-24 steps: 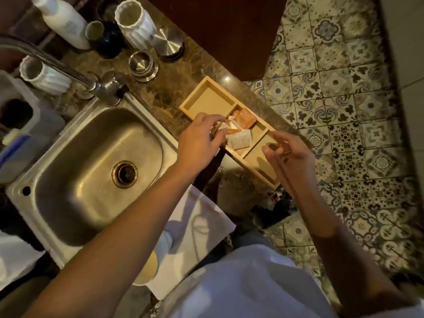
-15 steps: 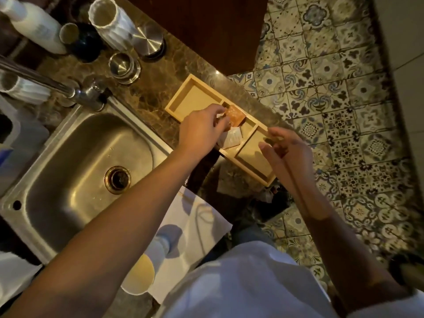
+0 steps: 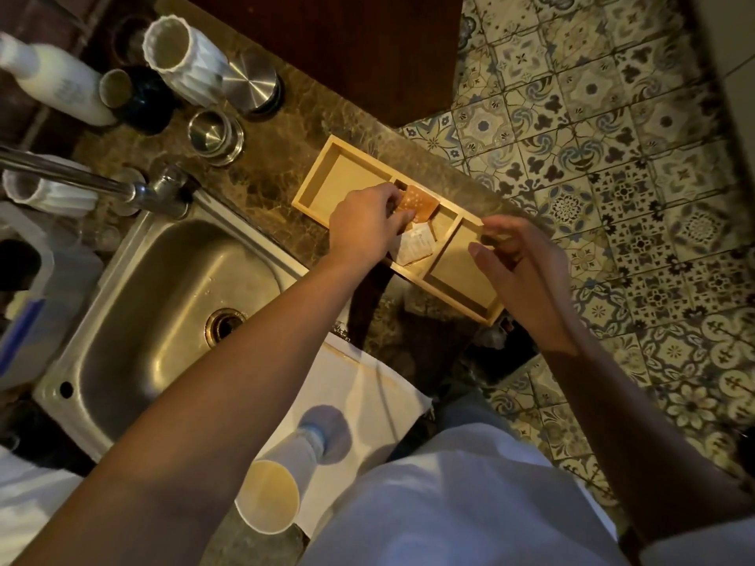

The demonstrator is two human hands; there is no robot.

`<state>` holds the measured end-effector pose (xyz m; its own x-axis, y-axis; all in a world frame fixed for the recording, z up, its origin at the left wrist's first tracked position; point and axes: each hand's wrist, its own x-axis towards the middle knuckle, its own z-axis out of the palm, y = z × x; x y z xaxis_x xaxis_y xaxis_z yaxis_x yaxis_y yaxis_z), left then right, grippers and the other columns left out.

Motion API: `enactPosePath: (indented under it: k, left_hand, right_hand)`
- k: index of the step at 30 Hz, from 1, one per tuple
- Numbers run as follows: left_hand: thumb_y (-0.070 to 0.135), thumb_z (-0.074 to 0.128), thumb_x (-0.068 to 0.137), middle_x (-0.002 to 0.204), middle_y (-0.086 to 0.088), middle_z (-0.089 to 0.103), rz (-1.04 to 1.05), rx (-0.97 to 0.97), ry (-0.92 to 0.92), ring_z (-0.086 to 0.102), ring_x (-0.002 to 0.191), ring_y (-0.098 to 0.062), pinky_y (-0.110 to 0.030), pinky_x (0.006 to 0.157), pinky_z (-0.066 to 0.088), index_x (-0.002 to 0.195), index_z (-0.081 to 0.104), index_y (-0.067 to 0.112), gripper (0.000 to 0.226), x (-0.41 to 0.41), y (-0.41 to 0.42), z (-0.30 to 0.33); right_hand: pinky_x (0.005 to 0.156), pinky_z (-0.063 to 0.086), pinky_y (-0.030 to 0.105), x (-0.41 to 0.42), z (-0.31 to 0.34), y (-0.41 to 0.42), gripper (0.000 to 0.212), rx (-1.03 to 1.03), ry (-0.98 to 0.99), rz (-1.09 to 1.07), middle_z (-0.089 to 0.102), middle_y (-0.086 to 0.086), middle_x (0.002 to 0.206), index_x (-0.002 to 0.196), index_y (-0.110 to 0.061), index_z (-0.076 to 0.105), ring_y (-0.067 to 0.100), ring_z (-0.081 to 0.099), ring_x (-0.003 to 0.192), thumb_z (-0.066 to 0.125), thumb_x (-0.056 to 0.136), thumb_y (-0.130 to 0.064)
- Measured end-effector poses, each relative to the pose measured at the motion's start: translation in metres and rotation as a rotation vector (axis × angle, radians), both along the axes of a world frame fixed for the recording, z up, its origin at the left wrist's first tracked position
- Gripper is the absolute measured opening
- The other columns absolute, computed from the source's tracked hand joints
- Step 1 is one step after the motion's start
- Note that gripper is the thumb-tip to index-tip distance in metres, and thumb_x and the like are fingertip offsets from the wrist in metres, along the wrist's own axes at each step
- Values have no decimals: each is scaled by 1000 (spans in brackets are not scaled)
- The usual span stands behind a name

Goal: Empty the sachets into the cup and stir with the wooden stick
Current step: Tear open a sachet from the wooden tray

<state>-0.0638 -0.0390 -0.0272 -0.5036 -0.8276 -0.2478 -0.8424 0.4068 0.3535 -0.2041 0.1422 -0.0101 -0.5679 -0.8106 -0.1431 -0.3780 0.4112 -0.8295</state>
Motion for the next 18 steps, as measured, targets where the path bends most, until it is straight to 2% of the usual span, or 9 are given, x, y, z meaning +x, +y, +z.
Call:
enactPosePath:
  k: [4,7,9,11,14,16,18]
  left_hand:
    - [43,71,87,89,3,75,12,79,124,67,79,-17,-38,71,57,103,73,26,23,7,6,8]
    - [43,70,87,78,2,70,-4,113,211,61,69,-15,-38,65,54,102,74,24,24,15,13,22]
    - [42,70,87,80,1,71,-25,123,255,62,70,-16,-39,66,53,102,74,23,25,22,19,35]
    - [39,71,87,82,1,72,-25,135,316,61,70,-13,-36,65,52,104,74,21,25,30,25,50]
    - [33,73,89,75,2,67,11,165,421,53,63,-8,-31,60,43,104,75,18,21,45,38,77]
    - [33,73,90,70,0,64,37,173,459,51,60,-11,-35,58,43,102,74,20,18,58,47,92]
    - [34,73,90,70,-2,65,69,163,475,54,61,-16,-41,59,46,101,74,20,18,72,58,103]
  right_hand:
    - [78,62,38,3,4,-5,38,28,-28,-3,70,-1,120,128,-19,62,12,69,95,68,93,-34]
    - [72,61,43,5,10,-17,42,29,-33,33,69,-1,111,130,-24,61,12,68,87,65,94,-44]
    - [69,59,46,6,15,-26,42,-4,-38,50,64,-1,105,130,-27,60,14,65,84,64,93,-46]
    - [73,59,45,9,23,-34,41,-14,-11,78,61,-5,108,130,-31,59,13,63,89,63,93,-48]
    - [78,58,45,13,40,-41,34,-24,40,161,62,-7,109,126,-28,63,14,63,93,58,97,-46]
    - [75,59,48,17,50,-42,29,-79,4,245,67,-2,104,119,-23,69,17,66,91,57,99,-41]
    - [71,59,48,23,58,-43,18,-108,-32,304,70,-2,99,110,-28,70,15,68,87,59,99,-36]
